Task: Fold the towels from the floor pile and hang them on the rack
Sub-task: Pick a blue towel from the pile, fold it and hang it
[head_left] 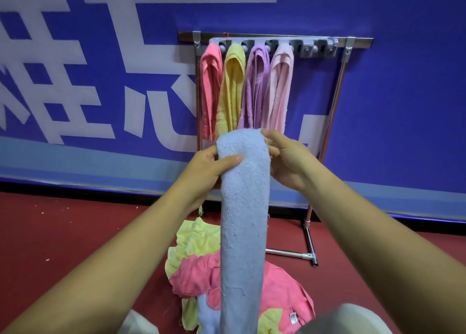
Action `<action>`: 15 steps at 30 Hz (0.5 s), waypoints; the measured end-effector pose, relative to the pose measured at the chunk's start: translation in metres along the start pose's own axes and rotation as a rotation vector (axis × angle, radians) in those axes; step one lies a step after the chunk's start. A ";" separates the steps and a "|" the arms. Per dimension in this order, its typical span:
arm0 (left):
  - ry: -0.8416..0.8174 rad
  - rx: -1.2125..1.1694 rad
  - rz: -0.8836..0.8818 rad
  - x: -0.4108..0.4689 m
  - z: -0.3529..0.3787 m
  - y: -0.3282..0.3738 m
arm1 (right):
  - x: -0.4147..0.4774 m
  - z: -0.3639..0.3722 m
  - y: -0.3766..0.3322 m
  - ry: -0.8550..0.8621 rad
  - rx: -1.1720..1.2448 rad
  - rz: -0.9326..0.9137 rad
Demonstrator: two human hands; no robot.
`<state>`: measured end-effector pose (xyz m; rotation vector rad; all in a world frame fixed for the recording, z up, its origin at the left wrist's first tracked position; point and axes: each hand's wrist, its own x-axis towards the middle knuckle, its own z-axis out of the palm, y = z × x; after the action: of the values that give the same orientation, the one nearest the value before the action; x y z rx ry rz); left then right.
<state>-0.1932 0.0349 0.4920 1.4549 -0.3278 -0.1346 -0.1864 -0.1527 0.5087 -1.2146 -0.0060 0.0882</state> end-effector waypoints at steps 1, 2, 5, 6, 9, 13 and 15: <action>0.029 -0.026 0.000 0.002 0.001 0.003 | -0.002 -0.002 0.003 -0.060 0.000 0.035; 0.062 -0.042 -0.003 0.004 0.002 0.005 | -0.005 -0.004 0.006 -0.121 -0.018 0.068; 0.145 -0.093 0.003 0.012 0.002 0.011 | -0.010 -0.009 0.019 -0.199 -0.136 0.099; 0.158 -0.110 0.005 0.015 0.001 0.012 | -0.011 -0.011 0.024 -0.209 -0.172 0.096; 0.177 -0.119 -0.026 0.019 -0.002 0.015 | -0.013 -0.015 0.034 -0.187 -0.216 0.038; 0.217 -0.172 -0.076 0.026 -0.005 0.016 | -0.011 -0.016 0.035 -0.111 -0.210 -0.040; 0.193 -0.239 -0.109 0.027 -0.004 0.016 | -0.010 -0.011 0.030 -0.066 -0.211 -0.077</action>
<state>-0.1680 0.0328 0.5112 1.2371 -0.0711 -0.1161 -0.1979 -0.1536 0.4767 -1.4201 -0.1222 0.0614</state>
